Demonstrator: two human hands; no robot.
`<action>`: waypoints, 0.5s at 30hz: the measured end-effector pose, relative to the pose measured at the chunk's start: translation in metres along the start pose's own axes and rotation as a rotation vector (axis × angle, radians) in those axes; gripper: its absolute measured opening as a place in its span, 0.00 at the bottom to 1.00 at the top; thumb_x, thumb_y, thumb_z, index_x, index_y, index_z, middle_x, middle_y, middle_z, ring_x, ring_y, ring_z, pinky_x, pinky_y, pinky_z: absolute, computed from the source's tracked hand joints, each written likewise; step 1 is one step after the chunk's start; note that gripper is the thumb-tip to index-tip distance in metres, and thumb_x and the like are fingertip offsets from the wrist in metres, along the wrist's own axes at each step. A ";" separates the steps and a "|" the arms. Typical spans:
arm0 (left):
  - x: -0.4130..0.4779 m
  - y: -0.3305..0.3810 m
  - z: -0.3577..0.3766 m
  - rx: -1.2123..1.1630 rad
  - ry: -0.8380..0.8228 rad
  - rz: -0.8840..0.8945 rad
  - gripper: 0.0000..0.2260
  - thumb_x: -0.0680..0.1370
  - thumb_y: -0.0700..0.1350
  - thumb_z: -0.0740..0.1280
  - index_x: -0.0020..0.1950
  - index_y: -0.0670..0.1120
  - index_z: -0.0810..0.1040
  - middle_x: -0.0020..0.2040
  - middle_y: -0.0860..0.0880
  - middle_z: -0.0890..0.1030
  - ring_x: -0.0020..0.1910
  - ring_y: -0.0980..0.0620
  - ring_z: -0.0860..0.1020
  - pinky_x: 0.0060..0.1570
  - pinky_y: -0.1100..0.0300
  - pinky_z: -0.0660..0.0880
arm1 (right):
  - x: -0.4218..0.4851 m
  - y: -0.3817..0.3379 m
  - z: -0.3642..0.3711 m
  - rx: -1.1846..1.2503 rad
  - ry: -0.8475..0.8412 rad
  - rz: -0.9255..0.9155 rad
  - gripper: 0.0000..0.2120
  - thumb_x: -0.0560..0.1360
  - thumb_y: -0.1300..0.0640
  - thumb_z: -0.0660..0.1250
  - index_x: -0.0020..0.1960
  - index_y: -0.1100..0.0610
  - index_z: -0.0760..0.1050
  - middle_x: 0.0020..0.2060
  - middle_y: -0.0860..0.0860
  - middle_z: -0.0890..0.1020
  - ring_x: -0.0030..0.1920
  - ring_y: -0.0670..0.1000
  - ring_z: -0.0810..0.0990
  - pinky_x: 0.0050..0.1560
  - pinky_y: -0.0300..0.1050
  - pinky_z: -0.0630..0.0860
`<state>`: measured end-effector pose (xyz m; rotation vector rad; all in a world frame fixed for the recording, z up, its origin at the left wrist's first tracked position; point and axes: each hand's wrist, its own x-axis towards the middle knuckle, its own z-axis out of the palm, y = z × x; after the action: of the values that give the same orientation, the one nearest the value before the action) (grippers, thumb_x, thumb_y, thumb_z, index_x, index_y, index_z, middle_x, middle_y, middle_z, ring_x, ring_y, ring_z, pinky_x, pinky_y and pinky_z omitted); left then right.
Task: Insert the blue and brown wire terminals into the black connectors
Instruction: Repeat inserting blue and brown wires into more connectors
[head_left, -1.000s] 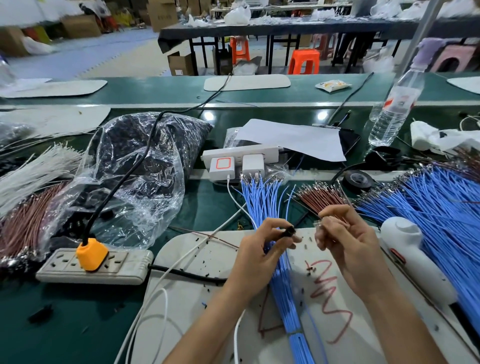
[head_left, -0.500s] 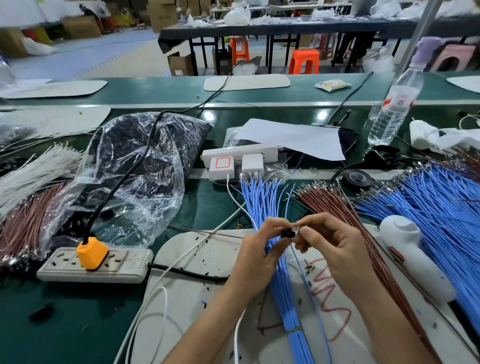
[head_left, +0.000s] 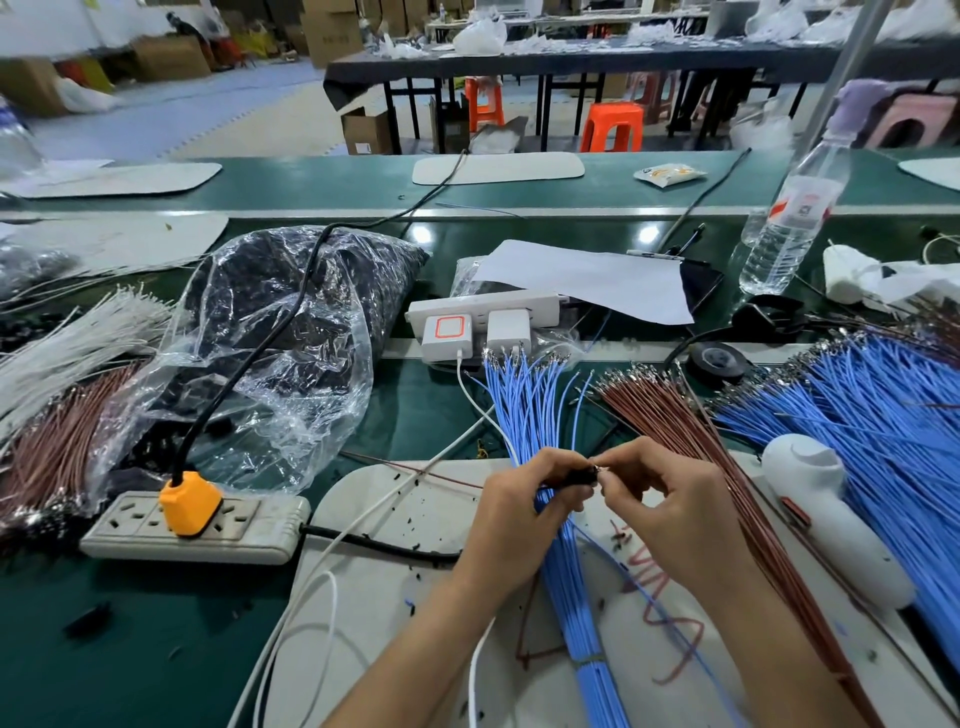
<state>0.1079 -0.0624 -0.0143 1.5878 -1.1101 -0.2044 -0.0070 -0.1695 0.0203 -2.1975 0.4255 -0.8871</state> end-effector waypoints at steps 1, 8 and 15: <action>0.000 0.000 0.000 0.005 0.001 -0.002 0.09 0.74 0.36 0.71 0.53 0.42 0.80 0.42 0.59 0.81 0.41 0.62 0.81 0.45 0.59 0.79 | 0.000 0.000 0.000 -0.025 0.003 -0.014 0.10 0.68 0.71 0.73 0.41 0.56 0.80 0.29 0.45 0.80 0.32 0.43 0.77 0.35 0.27 0.71; -0.002 -0.001 0.000 0.007 0.006 -0.015 0.09 0.73 0.37 0.72 0.52 0.41 0.80 0.41 0.56 0.82 0.38 0.59 0.81 0.42 0.59 0.80 | 0.000 0.004 0.000 0.246 -0.055 0.228 0.09 0.72 0.69 0.70 0.39 0.56 0.80 0.28 0.52 0.82 0.28 0.47 0.79 0.33 0.37 0.76; -0.003 -0.001 -0.001 -0.118 -0.015 -0.094 0.07 0.72 0.35 0.72 0.49 0.40 0.81 0.38 0.54 0.83 0.32 0.57 0.81 0.40 0.65 0.78 | 0.003 0.009 0.000 0.646 -0.107 0.409 0.05 0.73 0.72 0.67 0.41 0.66 0.80 0.27 0.57 0.80 0.28 0.51 0.76 0.30 0.38 0.74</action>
<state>0.1078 -0.0595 -0.0163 1.5360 -1.0165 -0.3389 -0.0058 -0.1770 0.0155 -1.4861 0.4392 -0.5720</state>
